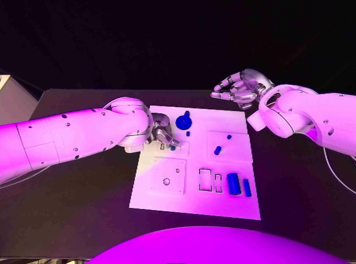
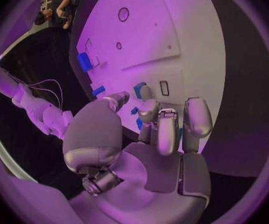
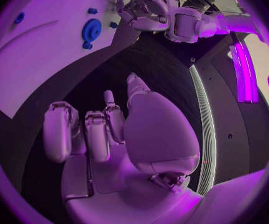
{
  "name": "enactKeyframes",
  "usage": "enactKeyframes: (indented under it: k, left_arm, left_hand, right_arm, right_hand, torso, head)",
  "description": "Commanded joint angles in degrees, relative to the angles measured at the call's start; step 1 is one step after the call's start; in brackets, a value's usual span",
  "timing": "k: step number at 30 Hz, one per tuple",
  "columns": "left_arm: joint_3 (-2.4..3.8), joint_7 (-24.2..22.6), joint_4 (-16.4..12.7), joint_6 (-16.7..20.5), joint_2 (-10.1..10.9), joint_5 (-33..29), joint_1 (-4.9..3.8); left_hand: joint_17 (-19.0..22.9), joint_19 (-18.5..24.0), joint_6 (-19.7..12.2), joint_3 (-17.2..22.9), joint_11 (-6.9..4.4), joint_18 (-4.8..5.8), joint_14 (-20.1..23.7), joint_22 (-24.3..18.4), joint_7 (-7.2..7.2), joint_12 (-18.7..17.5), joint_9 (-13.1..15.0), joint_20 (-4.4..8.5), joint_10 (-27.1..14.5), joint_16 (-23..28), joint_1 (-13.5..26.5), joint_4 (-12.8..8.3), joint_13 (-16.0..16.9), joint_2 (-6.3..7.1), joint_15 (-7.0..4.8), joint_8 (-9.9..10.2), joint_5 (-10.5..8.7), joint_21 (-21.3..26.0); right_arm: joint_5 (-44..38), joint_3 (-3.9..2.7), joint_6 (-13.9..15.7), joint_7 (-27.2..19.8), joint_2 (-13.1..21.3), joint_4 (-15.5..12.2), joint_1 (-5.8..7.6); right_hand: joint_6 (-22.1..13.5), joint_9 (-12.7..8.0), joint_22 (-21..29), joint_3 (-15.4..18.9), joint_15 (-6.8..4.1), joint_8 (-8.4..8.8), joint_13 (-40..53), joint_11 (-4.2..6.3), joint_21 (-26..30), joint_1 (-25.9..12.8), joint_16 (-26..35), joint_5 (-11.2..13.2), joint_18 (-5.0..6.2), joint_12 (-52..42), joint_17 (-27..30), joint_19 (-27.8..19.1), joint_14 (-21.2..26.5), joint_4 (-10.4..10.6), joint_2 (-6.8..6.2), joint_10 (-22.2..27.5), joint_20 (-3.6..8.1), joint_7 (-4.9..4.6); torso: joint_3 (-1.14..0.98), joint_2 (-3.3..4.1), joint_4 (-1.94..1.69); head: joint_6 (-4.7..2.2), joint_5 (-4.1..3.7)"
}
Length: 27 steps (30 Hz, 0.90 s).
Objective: Assemble the parts on the task board
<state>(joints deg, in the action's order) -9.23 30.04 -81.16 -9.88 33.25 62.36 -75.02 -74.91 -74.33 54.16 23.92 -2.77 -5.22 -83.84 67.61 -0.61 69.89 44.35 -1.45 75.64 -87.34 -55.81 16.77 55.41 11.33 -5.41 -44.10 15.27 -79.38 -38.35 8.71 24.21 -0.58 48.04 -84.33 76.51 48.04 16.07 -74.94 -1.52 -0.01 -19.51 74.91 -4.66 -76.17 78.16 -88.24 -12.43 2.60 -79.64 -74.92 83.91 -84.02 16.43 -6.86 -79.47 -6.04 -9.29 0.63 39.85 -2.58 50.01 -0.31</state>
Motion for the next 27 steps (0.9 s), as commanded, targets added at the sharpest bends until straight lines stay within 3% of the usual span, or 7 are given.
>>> enactKeyframes:
  k: [1,5,13,16,18,23,27]
  left_arm:
    - [0.41,-0.29,-0.62,0.45,0.27,0.23,0.00]
    - [1.30,-0.30,-1.27,0.67,0.71,-0.42,0.00]
    - [5.11,-0.32,-2.52,1.26,2.88,-1.63,-0.11]
    - [6.25,-0.34,-1.93,1.15,3.74,-2.65,-0.65]
    - [6.85,-0.41,-1.06,0.82,4.14,-3.71,-1.14]
    - [7.61,-0.71,2.15,0.17,4.17,-5.12,-2.12]
    - [7.91,-1.26,6.75,0.50,3.02,-5.01,-2.74]
  left_hand:
    - [-9.92,-0.37,0.05,-0.76,0.08,0.30,-4.82,0.10,-0.43,-0.21,0.06,0.12,-0.34,-0.24,-0.41,-0.06,-0.08,-0.20,-0.24,0.20,-1.08,0.22]
    - [-9.84,-0.35,0.03,-1.48,0.09,0.29,-4.80,0.07,-0.43,-0.24,0.08,0.10,-0.40,-0.20,-0.18,-0.01,-0.20,-0.41,-0.23,0.22,-2.31,0.26]
    - [-8.65,0.25,-0.51,-1.88,0.19,0.10,-4.48,-0.80,-0.56,-1.09,0.09,0.09,-1.22,0.38,-0.58,-0.15,-1.56,-0.53,-0.17,0.39,-2.62,0.72]
    - [-6.92,1.16,-1.67,-2.30,0.58,-0.15,-4.00,-2.03,-1.00,-2.35,0.10,-0.05,-2.70,1.26,-1.68,-0.17,-3.47,-0.55,0.12,0.76,-2.34,1.44]
    - [-5.39,2.51,-3.32,-2.58,1.27,-0.50,-3.55,-3.82,-1.76,-4.62,0.01,-0.36,-5.34,2.12,-2.97,-0.14,-6.74,-0.71,0.68,1.49,-1.98,2.52]
    - [-3.48,4.13,-6.21,-3.04,2.52,-0.94,-2.94,-6.02,-3.20,-7.07,-0.57,-1.17,-8.78,3.25,-5.05,-0.16,-10.45,-1.22,1.77,3.27,-1.65,3.98]
    - [-3.47,4.02,-8.41,-2.58,3.55,-0.95,-3.00,-6.05,-4.43,-7.89,-2.37,-1.86,-10.06,3.25,-7.17,-0.18,-12.07,-1.42,2.64,5.92,-1.42,4.13]
  right_arm:
    - [0.04,-0.01,-0.51,-0.61,0.03,0.00,-0.05]
    - [0.04,-0.01,-0.52,-0.63,0.01,0.06,-0.07]
    - [0.05,-0.01,-0.52,-0.67,0.05,0.32,-0.14]
    - [0.05,-0.01,-0.46,-0.69,0.06,0.43,-0.15]
    - [0.07,-0.01,-0.37,-0.73,0.05,0.53,-0.15]
    - [0.16,-0.01,-0.17,-0.86,0.06,0.79,-0.15]
    - [0.29,-0.01,-0.13,-0.93,0.02,1.02,-0.16]
  right_hand:
    - [-0.46,0.07,-6.49,0.16,0.38,0.03,5.09,0.00,0.25,-0.69,0.43,-0.33,0.69,0.26,-10.83,-0.39,-4.71,0.23,0.11,0.31,-0.21,-0.06]
    - [-0.49,0.08,-6.48,0.18,0.38,0.03,5.08,0.00,0.28,-0.78,0.45,-0.34,0.69,0.27,-10.81,-0.39,-4.71,0.23,0.11,0.32,-0.21,-0.07]
    - [-0.52,0.08,-6.45,0.20,0.38,0.03,5.05,0.00,0.33,-0.89,0.43,-0.35,0.70,0.29,-10.84,-0.41,-4.72,0.24,0.12,0.35,-0.22,-0.08]
    - [-0.52,0.08,-6.45,0.20,0.38,0.03,5.05,0.00,0.33,-0.89,0.43,-0.35,0.70,0.29,-10.84,-0.41,-4.72,0.24,0.12,0.35,-0.22,-0.08]
    - [-0.52,0.08,-6.45,0.20,0.38,0.03,5.05,0.00,0.33,-0.89,0.43,-0.35,0.70,0.29,-10.84,-0.41,-4.72,0.24,0.12,0.35,-0.22,-0.08]
    - [-0.56,0.09,-6.28,0.21,0.39,0.04,4.96,-0.01,0.61,-0.99,0.53,-0.38,0.76,0.39,-10.67,-0.53,-4.66,0.23,0.15,0.44,-0.22,-0.08]
    - [-0.70,0.07,-6.06,0.23,0.40,0.09,4.64,-0.04,0.99,-1.08,0.62,-0.40,0.84,0.71,-10.51,-0.69,-4.61,0.20,0.16,0.79,-0.23,-0.12]
  torso:
    - [-0.04,-0.01,-0.08]
    - [-0.04,-0.04,-0.03]
    - [-0.07,-0.10,-0.07]
    - [-0.12,-0.10,-0.13]
    - [-0.11,-0.08,-0.12]
    - [-0.06,0.00,-0.04]
    - [0.02,0.11,0.04]
  head:
    - [-0.01,-0.17]
    - [-0.01,-0.19]
    - [-0.01,-0.37]
    - [-0.01,-0.31]
    - [-0.01,-0.14]
    - [-0.23,0.17]
    - [-0.54,0.49]
